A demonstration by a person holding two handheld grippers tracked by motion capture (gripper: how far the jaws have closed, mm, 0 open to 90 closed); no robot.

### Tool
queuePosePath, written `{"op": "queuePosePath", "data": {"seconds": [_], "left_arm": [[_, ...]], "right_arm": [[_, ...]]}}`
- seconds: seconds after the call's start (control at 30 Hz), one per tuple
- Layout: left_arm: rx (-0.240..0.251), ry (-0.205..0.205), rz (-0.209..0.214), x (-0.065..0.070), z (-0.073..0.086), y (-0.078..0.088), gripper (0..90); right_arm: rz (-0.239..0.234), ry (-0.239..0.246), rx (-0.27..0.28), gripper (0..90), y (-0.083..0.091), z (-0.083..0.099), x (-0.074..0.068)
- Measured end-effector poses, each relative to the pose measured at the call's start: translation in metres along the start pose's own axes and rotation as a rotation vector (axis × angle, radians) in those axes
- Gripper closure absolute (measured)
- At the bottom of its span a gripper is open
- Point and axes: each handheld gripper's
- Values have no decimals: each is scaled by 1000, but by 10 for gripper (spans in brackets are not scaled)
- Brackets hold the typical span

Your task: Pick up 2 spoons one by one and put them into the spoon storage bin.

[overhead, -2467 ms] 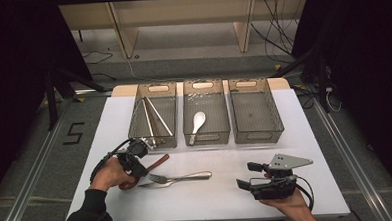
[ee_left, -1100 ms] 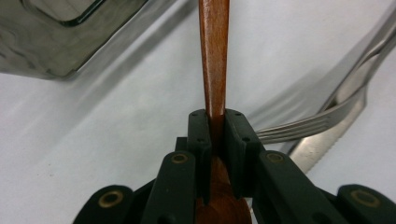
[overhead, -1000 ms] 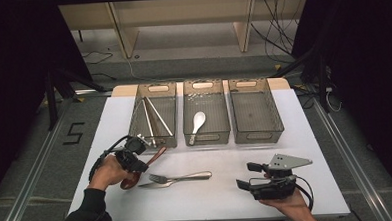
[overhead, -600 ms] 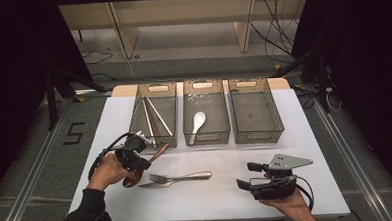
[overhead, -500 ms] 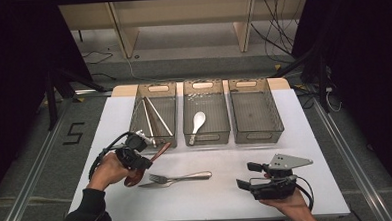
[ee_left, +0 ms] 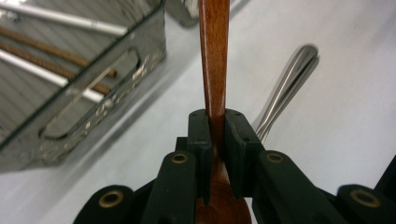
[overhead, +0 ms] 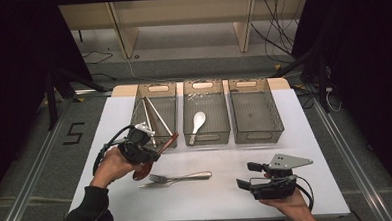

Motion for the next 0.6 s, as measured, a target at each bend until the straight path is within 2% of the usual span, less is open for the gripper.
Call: {"op": "queuePosePath", "data": {"seconds": [0.07,0.3,0.43,0.47,0.6], "left_arm": [[11,1,16,0,-4,1,812],[53,12,26,2,-20,-1,812],[84,4,28,3,-32,-2,812],[105,23,31,3,-35,-2,812],[158,46,44,2,-47,-2,811]], "right_arm": [[0,0,-1,270,0,0,0],[0,-1,1,270,0,0,0],[-1,-2,1,270,0,0,0],[-2,-2,2,270,0,0,0],[-1,-2,3,270,0,0,0]]}}
Point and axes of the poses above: each handheld gripper's, and its own axes: y roughly backward along the jaws, z roughly out of its underside, x roughly to its right, and after that the axes turned 6 degrees about -z, right-handed
